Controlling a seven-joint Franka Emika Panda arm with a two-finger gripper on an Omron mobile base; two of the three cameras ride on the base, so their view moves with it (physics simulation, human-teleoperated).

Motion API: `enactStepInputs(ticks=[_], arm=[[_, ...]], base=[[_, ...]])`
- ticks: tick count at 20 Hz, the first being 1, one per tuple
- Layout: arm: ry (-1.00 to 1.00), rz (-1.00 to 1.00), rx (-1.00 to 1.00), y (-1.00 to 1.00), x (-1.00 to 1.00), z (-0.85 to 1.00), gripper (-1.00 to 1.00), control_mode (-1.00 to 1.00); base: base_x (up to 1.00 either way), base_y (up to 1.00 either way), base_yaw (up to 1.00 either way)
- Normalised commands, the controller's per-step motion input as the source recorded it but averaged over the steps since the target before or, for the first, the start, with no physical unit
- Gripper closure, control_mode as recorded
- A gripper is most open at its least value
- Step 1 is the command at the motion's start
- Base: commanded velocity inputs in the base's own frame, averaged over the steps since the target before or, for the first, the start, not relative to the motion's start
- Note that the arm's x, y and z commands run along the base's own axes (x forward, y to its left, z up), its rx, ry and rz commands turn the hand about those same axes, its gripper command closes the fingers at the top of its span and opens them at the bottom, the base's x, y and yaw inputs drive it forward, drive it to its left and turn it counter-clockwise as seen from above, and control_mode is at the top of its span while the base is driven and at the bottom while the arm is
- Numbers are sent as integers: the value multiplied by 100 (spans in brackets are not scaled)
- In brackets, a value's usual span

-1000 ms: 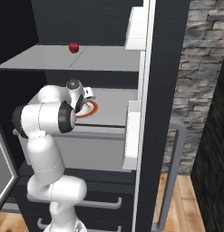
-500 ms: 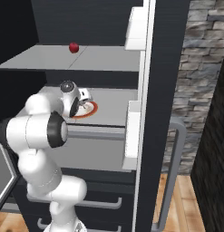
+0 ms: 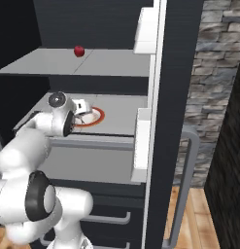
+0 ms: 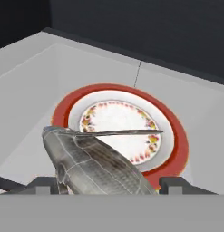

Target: Retrieve the fish from the fridge and place it on the saucepan with marinade on the stove.

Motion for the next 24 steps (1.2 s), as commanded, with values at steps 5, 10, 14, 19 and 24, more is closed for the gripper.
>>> enactStepInputs(ticks=[5,10,14,19,24], arm=[[14,-16,1,-7,-100,96,100,-100],[2,-13,0,-33,-100,21,100,-100],[4,-10,0,-38,-100,1,100,-100],[11,-3,0,-12,-92,8,100,-100],[0,0,0,0,-7,2,100,-100]], base=[[0,0,0],[0,0,0],[0,0,0],[0,0,0],[0,0,0]])
